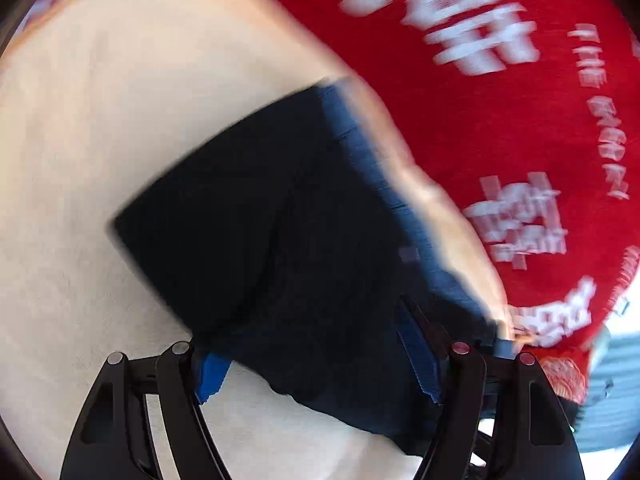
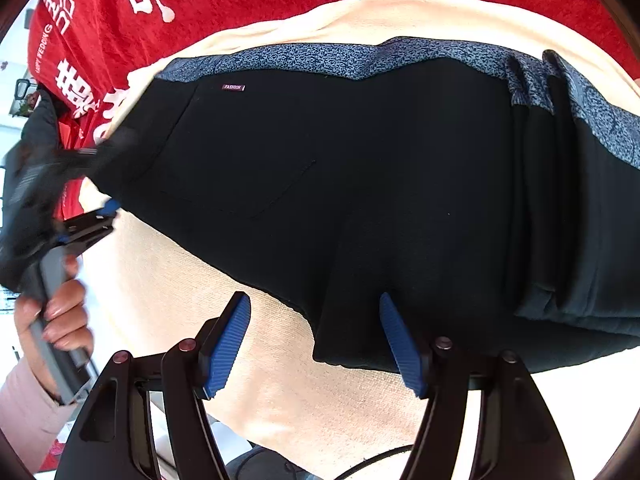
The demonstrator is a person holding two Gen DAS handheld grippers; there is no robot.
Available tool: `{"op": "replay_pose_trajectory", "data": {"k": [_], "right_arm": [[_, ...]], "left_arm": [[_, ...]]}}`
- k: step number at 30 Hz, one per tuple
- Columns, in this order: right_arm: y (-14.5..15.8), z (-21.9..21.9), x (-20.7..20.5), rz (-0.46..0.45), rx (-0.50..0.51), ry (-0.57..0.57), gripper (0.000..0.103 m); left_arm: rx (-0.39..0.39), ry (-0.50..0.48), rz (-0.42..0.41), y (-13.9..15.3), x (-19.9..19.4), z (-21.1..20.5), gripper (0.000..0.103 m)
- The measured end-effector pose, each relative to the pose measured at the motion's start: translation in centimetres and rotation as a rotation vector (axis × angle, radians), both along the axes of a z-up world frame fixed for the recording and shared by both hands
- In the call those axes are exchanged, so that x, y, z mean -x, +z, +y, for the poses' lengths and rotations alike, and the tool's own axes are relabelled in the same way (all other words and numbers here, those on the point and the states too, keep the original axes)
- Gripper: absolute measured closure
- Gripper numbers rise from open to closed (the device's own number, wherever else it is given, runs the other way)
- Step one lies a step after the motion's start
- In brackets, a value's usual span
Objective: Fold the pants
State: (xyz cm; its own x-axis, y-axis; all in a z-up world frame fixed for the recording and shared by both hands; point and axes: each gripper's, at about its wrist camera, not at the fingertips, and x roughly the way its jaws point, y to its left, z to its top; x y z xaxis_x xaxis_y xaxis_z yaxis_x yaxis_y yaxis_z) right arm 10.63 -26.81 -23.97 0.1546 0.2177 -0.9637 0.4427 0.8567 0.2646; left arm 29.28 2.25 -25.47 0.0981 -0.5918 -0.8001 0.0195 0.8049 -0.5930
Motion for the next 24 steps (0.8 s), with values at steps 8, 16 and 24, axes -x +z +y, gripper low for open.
{"op": "replay_pose_trajectory", "data": {"k": [8, 16, 24], "right_arm": [[5.5, -1.9, -4.6, -0.058, -0.045, -0.013, 0.032], [7.6, -0.1, -18.5, 0.001, -0.214, 0.179, 0.022], [4.7, 9.5, -26.7, 0.175, -0.205, 0.482, 0.02]], "left_arm": [[-0.318, -0.139, -0.229, 2.9, 2.1, -4.0, 0.07], [-0.528, -0.392, -0.616, 6.7, 7.2, -9.8, 0.07], [-0.56, -0.421, -0.65, 6.7, 7.3, -10.1, 0.07]]}}
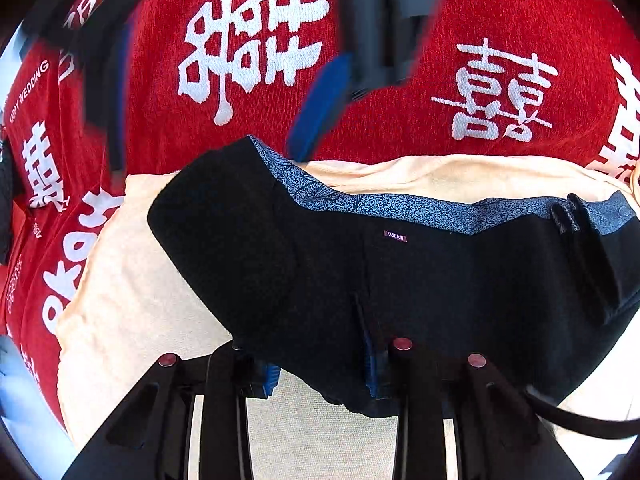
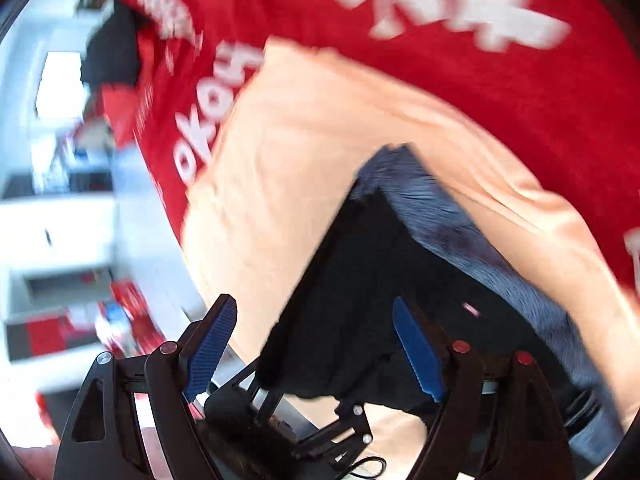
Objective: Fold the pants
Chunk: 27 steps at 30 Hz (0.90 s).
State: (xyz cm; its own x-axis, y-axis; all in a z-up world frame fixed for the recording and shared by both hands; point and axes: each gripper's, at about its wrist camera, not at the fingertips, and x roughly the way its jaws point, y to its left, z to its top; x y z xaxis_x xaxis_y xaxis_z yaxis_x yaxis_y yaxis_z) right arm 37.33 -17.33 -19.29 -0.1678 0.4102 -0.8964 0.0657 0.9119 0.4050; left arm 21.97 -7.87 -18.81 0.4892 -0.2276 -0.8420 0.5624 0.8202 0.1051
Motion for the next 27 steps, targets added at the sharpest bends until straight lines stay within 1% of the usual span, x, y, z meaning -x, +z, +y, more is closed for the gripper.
{"op": "replay_pose_trajectory", "data": {"k": [2, 3, 5, 7, 8, 9, 12, 17, 18, 19, 21, 25, 27], "right_arm": [[-1.5, 1.5, -0.5, 0.051, 0.033, 0.068, 0.02], [-2.6, 2.0, -0.5, 0.094, 0.051, 0.093, 0.02], [-3.9, 1.9, 0.2, 0.139, 0.089, 0.105, 0.02], [-3.8, 0.8, 0.9, 0.109, 0.091, 0.082, 0.044], [-3.2, -0.1, 1.4, 0.091, 0.063, 0.042, 0.074], [-2.6, -1.0, 1.9, 0.072, 0.056, 0.01, 0.08], [0.2, -4.3, 4.0, -0.024, 0.001, -0.096, 0.082], [5.7, -10.4, 9.8, -0.183, -0.102, -0.281, 0.083], [6.9, -12.0, 11.7, -0.222, -0.121, -0.32, 0.083], [7.5, -13.3, 12.8, -0.246, -0.131, -0.346, 0.083], [9.4, -16.8, 16.4, -0.299, -0.147, -0.419, 0.082], [11.6, -22.1, 22.9, -0.374, -0.166, -0.55, 0.082], [11.7, -25.4, 26.6, -0.389, -0.177, -0.622, 0.082]], "left_arm": [[-0.007, -0.006, -0.01, 0.1, 0.3, 0.0, 0.07], [-0.01, -0.01, -0.017, 0.2, 0.5, 0.0, 0.07], [-0.016, -0.017, -0.023, 0.4, 0.6, -0.3, 0.07], [-0.028, -0.018, -0.004, 0.3, 0.6, -0.5, 0.07], [-0.032, -0.016, 0.007, 0.3, 0.5, -0.6, 0.07], [-0.023, -0.027, 0.006, 0.6, 0.6, -0.7, 0.07], [-0.025, -0.097, -0.042, 2.4, 1.8, -2.4, 0.069], [0.005, -0.213, -0.087, 6.3, 4.8, -6.1, 0.069], [0.011, -0.238, -0.092, 7.1, 5.5, -7.1, 0.069], [0.022, -0.263, -0.09, 8.0, 6.5, -8.1, 0.069], [0.045, -0.305, -0.072, 9.2, 8.0, -10.2, 0.069], [0.038, -0.41, -0.073, 10.6, 12.3, -15.5, 0.069], [0.03, -0.462, -0.063, 10.5, 14.5, -18.3, 0.069]]}}
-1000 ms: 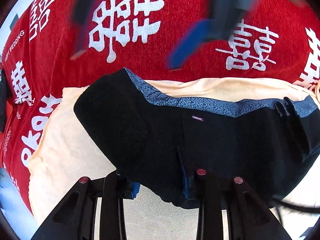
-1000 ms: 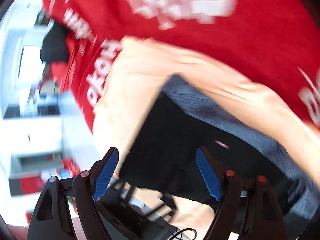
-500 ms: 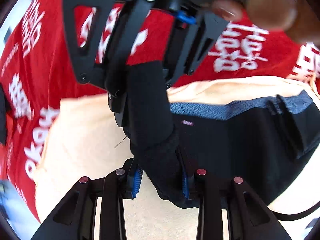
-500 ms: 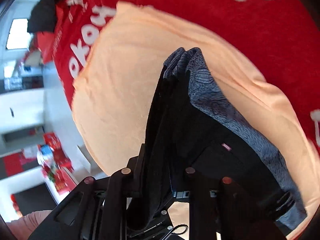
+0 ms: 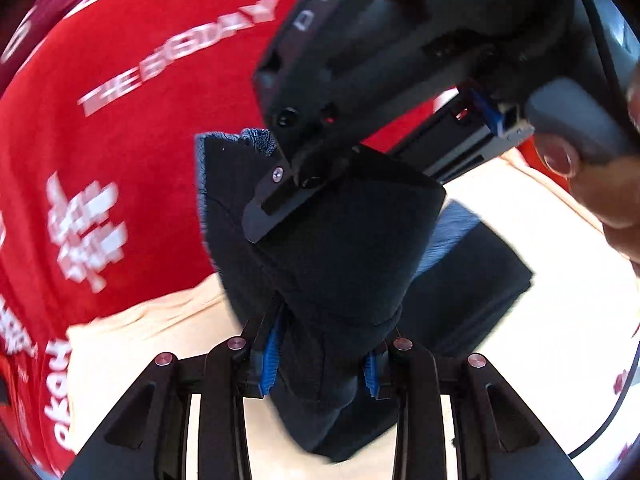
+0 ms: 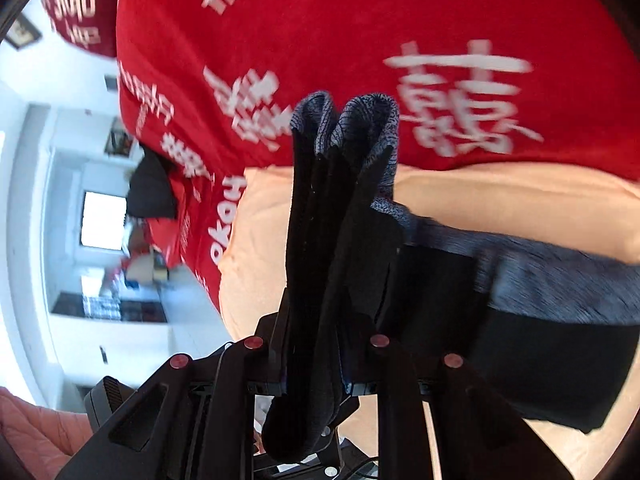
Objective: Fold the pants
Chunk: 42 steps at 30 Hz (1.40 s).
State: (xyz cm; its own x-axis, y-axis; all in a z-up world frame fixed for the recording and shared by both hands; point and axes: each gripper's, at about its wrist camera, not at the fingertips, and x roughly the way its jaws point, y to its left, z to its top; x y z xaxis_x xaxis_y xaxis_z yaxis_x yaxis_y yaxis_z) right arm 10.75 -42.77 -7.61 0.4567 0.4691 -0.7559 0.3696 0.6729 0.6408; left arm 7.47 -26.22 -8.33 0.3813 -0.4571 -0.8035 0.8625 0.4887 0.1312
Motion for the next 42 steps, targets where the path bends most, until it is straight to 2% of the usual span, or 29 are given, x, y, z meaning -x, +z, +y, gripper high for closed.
{"op": "replay_pose_trajectory", "data": {"k": [3, 6, 10, 12, 19, 21, 23, 26, 28, 29, 33, 36, 38, 41, 42], "right_arm": [[-0.8, -3.8, 4.5, 0.015, -0.018, -0.075, 0.082], [-3.0, -6.8, 8.1, 0.039, -0.026, -0.122, 0.083], [-6.8, -9.9, 11.8, 0.059, -0.074, -0.197, 0.083], [-7.8, -10.7, 13.0, 0.045, -0.096, -0.22, 0.083], [-6.0, -11.5, 15.8, -0.059, -0.113, -0.205, 0.082], [-6.2, -11.5, 16.3, -0.049, -0.095, -0.212, 0.083], [-8.3, -11.8, 16.7, 0.009, -0.094, -0.231, 0.083], [-10.5, -12.0, 17.2, 0.057, -0.086, -0.251, 0.082], [-11.3, -12.1, 17.5, 0.057, -0.106, -0.285, 0.082], [-11.5, -12.1, 17.7, 0.056, -0.111, -0.301, 0.082], [-11.1, -11.7, 18.0, 0.077, -0.078, -0.32, 0.082], [-10.4, -10.9, 17.6, 0.107, 0.003, -0.308, 0.079], [-9.9, -10.4, 17.5, 0.129, 0.065, -0.299, 0.078], [-9.1, -9.0, 16.6, 0.164, 0.174, -0.28, 0.075], [-8.8, -8.6, 16.5, 0.179, 0.215, -0.272, 0.073]], "left_arm": [[-0.047, -0.059, 0.004, -1.4, 3.1, -3.9, 0.069], [-0.104, -0.092, 0.013, -3.9, 5.9, -7.5, 0.069], [-0.181, -0.099, 0.015, -7.2, 8.1, -10.5, 0.069], [-0.204, -0.097, 0.002, -8.0, 8.9, -11.5, 0.069], [-0.169, -0.107, -0.021, -6.6, 10.9, -12.6, 0.069], [-0.174, -0.112, -0.007, -7.2, 11.4, -13.0, 0.068], [-0.203, -0.111, 0.016, -8.6, 11.2, -13.2, 0.066], [-0.235, -0.111, 0.047, -9.7, 10.8, -12.7, 0.052], [-0.226, -0.102, 0.095, -9.7, 10.0, -11.9, 0.038], [-0.222, -0.088, 0.115, -9.5, 9.6, -11.2, 0.027], [-0.196, -0.054, 0.23, -8.4, 7.7, -8.7, 0.024], [-0.202, 0.033, 0.359, -8.3, 5.3, -7.1, 0.024], [-0.22, 0.091, 0.398, -8.4, 3.9, -6.1, 0.024], [-0.241, 0.158, 0.403, -8.4, 2.2, -4.8, 0.0], [-0.243, 0.177, 0.407, -8.4, 1.6, -4.3, 0.0]]}}
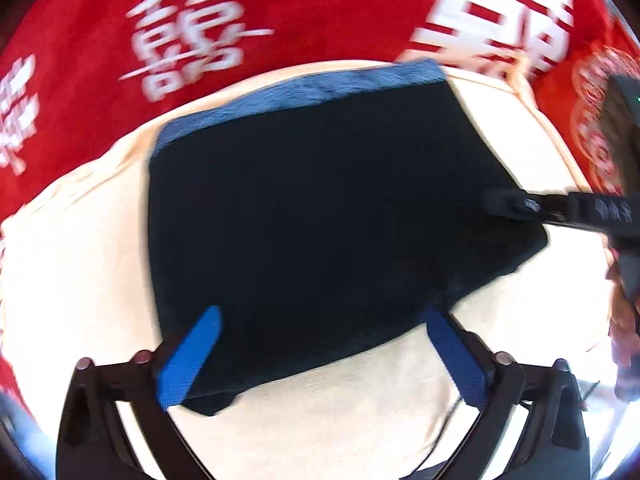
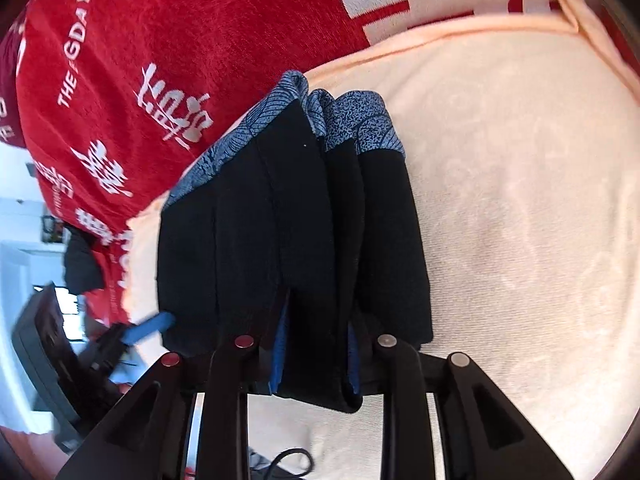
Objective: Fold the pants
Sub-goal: 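Open both grippers and release the folded trousers onto the cloth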
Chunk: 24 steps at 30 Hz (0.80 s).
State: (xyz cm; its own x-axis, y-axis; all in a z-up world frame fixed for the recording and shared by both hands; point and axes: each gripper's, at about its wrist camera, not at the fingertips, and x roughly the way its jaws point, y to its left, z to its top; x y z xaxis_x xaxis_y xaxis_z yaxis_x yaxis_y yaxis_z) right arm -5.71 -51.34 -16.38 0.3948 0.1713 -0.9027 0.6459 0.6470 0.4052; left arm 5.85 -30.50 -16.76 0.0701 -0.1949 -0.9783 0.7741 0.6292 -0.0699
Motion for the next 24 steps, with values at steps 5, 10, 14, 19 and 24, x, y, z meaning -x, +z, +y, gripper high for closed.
{"op": "replay_pose_trajectory", "data": {"k": [5, 10, 14, 19, 24], "right_arm": [[1.1, 1.9, -0.7, 0.134, 0.169, 0.036, 0.057], [1.2, 2.5, 0.7, 0.204, 0.188, -0.035, 0.049], [1.7, 3.6, 1.4, 0.266, 0.233, -0.065, 0.04], [1.7, 5.8, 1.9, 0.318, 0.253, -0.087, 0.034], [1.2, 9.4, 2.3, 0.307, 0.235, -0.115, 0.031]], "left_arm": [[-0.024, 0.073, 0.056, -0.8, -2.2, 2.5, 0.0], [-0.042, 0.125, 0.075, -0.9, -3.4, 4.7, 0.0], [-0.052, 0.138, 0.08, -1.0, -4.5, 6.1, 0.0], [-0.053, 0.135, 0.09, -0.8, -5.5, 7.5, 0.0], [-0.037, 0.117, 0.121, -0.7, -6.4, 8.5, 0.0]]}}
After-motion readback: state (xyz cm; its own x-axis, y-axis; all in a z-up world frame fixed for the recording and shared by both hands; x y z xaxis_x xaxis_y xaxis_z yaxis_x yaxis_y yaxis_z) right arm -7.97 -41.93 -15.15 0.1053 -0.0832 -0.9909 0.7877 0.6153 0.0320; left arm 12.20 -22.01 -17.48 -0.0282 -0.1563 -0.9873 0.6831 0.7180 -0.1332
